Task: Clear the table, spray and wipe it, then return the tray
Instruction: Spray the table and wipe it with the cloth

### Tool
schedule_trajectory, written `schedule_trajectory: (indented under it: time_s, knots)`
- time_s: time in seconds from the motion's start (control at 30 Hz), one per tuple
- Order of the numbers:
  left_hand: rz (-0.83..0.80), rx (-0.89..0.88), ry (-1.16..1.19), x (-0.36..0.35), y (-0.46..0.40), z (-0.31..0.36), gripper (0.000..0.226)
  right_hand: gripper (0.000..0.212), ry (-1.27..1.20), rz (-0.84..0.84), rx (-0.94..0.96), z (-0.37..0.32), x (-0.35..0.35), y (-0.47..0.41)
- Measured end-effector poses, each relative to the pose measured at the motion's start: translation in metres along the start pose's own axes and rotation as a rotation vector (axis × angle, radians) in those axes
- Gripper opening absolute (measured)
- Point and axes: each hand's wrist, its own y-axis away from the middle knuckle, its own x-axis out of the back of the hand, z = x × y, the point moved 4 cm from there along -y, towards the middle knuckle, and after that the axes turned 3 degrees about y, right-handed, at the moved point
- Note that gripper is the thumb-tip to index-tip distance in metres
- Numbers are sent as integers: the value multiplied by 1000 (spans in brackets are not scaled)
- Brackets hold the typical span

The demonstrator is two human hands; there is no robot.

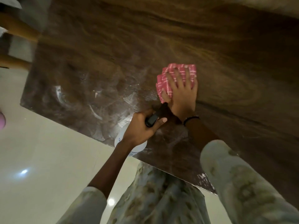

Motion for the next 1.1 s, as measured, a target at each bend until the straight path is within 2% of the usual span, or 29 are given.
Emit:
schedule_trajectory:
  time_s: [0.1,0.17,0.33,0.43,0.5,0.63,0.7,0.73,0.77,0.9,1.0,1.1]
  knots:
    - [-10,4,40,-2,2,2,39,63,-5,-12,225,-10,-7,36]
    - [-24,16,66,-2,3,3,35,60,33,-11,266,5,-7,61]
    - [-7,25,80,1,6,3,24,68,61,-37,45,53,4,69]
    - [12,13,67,2,7,3,19,69,21,-11,-128,36,4,43]
    - [9,2,52,-1,8,4,20,71,10,-35,-148,14,-2,28]
    - [-42,-20,51,-3,13,9,14,71,56,-114,142,-18,-10,33]
    - [-55,-21,57,-3,19,9,12,70,47,-129,270,-9,-9,45]
    - [-70,-17,57,-4,25,8,11,70,39,-126,273,1,-8,52]
    - [-89,-6,57,-5,33,4,12,70,32,-110,220,12,-7,59]
    - [-141,37,-4,-17,66,-20,16,69,-36,-5,-186,54,-3,93]
    - [-170,103,-22,-32,91,-39,28,70,-12,-13,-237,64,-6,131]
    - [-126,126,-12,-38,113,-45,44,70,13,-37,-254,65,-9,161]
